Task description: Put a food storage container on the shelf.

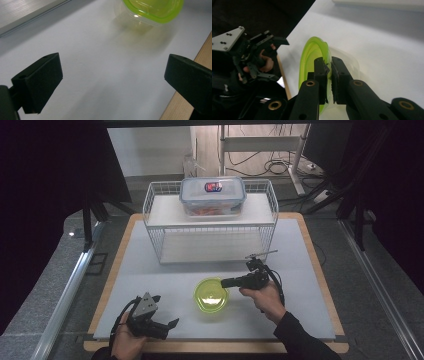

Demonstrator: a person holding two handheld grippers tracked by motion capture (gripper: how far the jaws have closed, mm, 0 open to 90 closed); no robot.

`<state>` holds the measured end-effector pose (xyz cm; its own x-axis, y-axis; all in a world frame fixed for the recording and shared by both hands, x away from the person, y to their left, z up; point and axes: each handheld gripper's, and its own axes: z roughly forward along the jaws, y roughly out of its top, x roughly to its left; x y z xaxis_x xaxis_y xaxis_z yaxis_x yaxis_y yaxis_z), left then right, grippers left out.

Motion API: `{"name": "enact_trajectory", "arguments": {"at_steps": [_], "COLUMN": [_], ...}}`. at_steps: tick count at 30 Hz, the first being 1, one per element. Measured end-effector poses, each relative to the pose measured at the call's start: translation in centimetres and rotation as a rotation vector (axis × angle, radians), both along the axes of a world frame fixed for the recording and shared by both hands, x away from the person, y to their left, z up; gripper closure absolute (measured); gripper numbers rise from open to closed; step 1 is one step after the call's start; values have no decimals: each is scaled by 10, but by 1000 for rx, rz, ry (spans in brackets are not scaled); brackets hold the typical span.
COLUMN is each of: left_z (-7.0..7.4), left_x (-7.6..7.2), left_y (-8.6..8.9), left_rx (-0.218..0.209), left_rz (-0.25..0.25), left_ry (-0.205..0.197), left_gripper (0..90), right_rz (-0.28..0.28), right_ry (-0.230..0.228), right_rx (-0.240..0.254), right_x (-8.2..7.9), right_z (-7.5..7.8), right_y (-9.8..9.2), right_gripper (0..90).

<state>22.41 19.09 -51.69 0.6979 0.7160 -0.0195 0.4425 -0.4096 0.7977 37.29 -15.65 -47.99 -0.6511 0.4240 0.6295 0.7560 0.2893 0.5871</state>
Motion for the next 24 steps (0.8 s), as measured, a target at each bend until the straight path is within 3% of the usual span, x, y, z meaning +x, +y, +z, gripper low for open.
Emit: {"name": "enact_trajectory", "arguments": {"at_steps": [24], "left_z": [0], "left_x": [0], "left_y": [0], "left_rx": [0], "left_rz": [0], "left_ry": [1], "left_gripper": [18], "right_rz": [-53], "right_ry": [-32], "right_rx": [111], "right_x": [6], "right_z": [31], "right_y": [-18], "right_gripper": [844]}}
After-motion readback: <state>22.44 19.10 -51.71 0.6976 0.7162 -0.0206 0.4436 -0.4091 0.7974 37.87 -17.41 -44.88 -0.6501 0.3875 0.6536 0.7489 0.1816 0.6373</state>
